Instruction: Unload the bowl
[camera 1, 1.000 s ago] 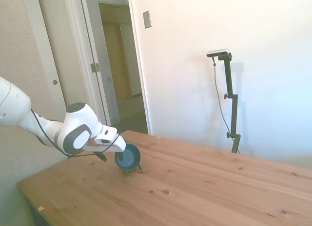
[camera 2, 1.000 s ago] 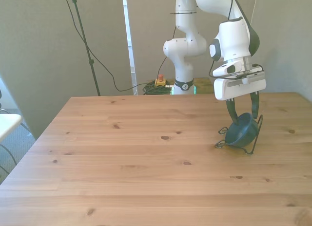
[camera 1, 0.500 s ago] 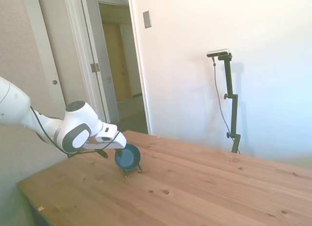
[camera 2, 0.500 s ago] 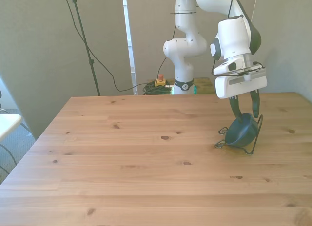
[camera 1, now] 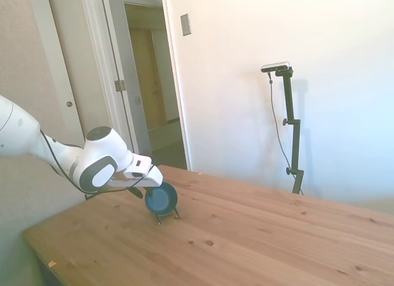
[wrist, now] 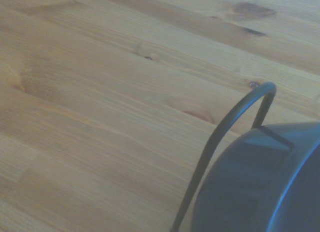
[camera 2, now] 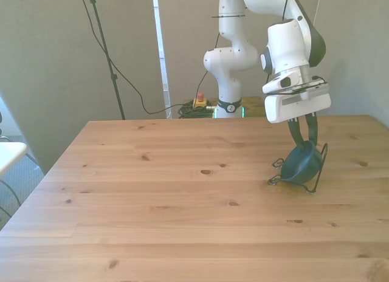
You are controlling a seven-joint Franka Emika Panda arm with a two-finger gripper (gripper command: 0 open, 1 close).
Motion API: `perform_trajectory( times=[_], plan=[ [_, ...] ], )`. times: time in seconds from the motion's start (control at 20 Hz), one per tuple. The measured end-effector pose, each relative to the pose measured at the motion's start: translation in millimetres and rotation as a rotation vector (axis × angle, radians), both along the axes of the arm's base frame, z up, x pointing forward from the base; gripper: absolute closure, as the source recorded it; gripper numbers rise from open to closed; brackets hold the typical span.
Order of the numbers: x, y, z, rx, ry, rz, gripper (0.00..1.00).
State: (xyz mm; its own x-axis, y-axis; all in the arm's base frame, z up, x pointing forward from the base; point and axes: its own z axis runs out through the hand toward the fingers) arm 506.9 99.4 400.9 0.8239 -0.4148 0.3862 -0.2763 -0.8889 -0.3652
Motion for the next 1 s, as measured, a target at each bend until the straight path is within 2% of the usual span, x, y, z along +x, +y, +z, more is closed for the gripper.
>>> perform_trajectory(
  times=[0.2,0.4,0.65,0.8,1.0],
  plan=[
    [3.8,-8.6,-4.6,0.037,0.043,0.013,1.00],
    [10.5,-17.9,3.5,0.072,0.076,0.042,1.00],
    [8.7,-21.9,20.2,0.084,0.049,0.056,1.00],
    [-2.4,-20.1,32.4,0.084,0.027,0.064,1.00],
    [-33.2,-8.1,38.4,0.078,0.013,0.084,1.00]
  ],
)
